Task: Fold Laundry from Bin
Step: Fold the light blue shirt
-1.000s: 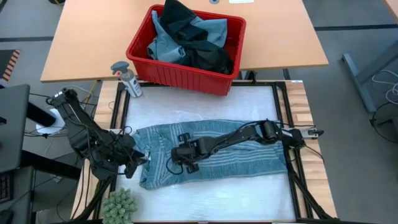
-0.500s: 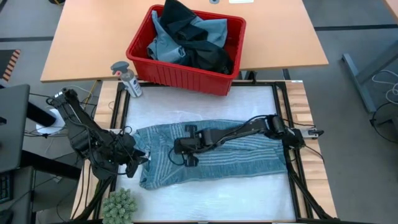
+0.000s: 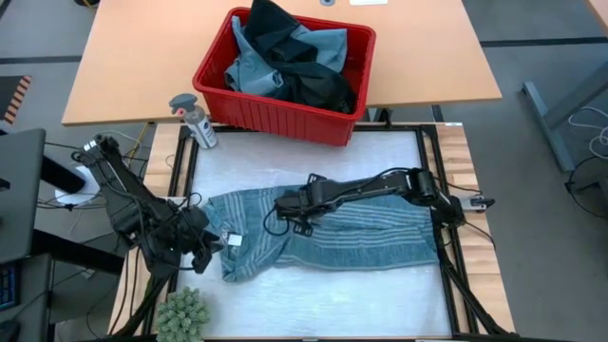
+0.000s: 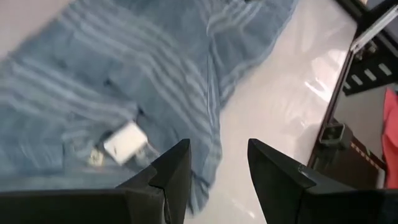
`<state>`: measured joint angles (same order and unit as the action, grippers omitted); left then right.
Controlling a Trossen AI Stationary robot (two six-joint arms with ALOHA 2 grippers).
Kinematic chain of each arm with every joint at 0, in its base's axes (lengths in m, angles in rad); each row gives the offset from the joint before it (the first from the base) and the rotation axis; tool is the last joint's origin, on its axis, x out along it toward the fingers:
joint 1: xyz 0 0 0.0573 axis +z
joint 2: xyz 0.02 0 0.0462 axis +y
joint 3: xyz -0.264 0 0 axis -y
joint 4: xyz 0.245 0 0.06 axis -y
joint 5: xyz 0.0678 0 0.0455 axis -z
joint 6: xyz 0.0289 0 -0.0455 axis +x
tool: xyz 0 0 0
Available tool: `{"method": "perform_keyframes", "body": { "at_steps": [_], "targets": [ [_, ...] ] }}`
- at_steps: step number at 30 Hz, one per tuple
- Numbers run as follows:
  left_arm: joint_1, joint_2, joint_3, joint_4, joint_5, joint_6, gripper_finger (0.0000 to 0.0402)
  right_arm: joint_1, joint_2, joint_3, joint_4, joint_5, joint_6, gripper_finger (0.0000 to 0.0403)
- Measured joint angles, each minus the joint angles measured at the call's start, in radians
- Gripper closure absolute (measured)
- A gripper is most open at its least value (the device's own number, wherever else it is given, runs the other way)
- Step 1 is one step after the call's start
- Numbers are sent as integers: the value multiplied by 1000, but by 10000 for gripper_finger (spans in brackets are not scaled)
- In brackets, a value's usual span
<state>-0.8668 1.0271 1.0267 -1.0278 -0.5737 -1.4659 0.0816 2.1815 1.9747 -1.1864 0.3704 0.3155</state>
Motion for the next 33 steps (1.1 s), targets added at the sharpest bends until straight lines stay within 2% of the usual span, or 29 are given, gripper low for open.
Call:
{"method": "perform_keyframes", "body": {
  "at_steps": [5,9,10,12,14,16,22,26,27,33],
  "targets": [
    [-79,0,21,-6,30,-66,255,1,-35,0,8,-13,-155,256],
    [-130,0,91,5,-8,-54,255,-1,-95,1,20,-8,-215,193],
    [-142,0,113,11,-26,-40,255,-6,-108,1,24,-17,-225,182],
    [-170,0,167,10,-69,1,255,-13,-136,0,75,-104,-295,167],
    [-197,0,227,9,-114,57,255,-11,-160,0,207,-213,-347,162],
    [-218,0,294,-4,-155,115,255,4,-171,2,375,-277,-350,162],
    [-266,-1,463,-23,-254,281,255,64,-116,3,768,-325,-342,168],
    [-276,-3,549,-45,-309,372,255,84,-47,10,896,-323,-334,168],
    [-276,-3,563,-49,-319,393,255,90,-34,14,883,-325,-330,168],
    [-276,-9,595,-70,-360,449,255,97,145,180,909,-374,-290,168]
  ]
}}
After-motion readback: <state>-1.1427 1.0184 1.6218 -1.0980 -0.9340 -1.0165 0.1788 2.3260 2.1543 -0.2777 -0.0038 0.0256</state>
